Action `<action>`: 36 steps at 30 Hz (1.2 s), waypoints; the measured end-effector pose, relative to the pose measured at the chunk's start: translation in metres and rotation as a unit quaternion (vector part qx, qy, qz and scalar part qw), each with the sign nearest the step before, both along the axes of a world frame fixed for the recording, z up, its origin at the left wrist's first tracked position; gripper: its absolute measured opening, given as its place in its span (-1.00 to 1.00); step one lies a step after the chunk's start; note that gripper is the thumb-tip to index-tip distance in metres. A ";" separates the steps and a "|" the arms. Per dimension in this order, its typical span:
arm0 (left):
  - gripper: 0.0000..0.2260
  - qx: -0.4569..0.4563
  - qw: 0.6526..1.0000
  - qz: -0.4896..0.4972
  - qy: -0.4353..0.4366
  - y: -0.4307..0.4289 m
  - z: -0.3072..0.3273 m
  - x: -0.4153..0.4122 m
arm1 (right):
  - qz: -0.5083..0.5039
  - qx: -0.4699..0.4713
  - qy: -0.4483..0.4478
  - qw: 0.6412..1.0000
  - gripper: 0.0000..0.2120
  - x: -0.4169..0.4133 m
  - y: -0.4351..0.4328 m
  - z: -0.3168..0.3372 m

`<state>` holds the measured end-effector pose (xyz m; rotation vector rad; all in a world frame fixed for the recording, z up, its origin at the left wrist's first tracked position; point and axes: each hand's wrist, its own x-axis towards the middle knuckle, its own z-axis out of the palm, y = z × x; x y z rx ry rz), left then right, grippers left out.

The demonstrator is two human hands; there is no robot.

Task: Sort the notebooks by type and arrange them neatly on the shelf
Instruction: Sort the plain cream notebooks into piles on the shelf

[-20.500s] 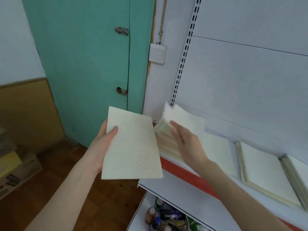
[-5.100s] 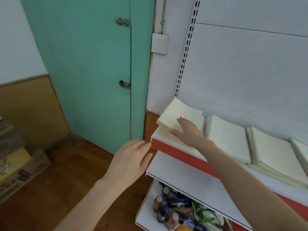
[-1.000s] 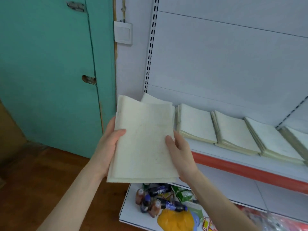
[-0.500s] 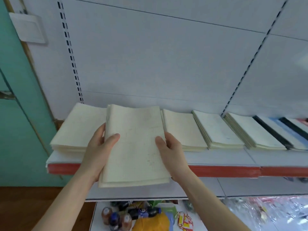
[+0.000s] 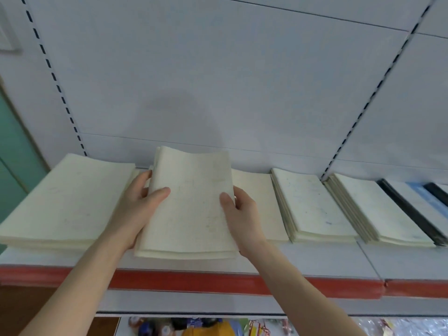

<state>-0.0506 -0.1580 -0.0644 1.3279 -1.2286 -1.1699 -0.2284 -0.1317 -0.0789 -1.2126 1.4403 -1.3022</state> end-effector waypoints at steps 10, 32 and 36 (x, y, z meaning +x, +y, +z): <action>-0.58 0.003 0.999 -0.036 -0.011 -0.030 -0.002 0.001 | -0.015 0.025 -0.010 1.000 -0.84 0.006 -0.019 0.001; -0.67 -0.079 0.969 -0.057 -0.227 -0.047 -0.048 -0.124 | -0.083 0.117 0.266 0.953 -0.68 -0.114 -0.041 -0.021; -0.55 -0.117 0.927 -0.058 -0.352 -0.048 -0.044 -0.125 | -0.054 0.100 0.385 0.916 -0.56 -0.114 -0.046 -0.020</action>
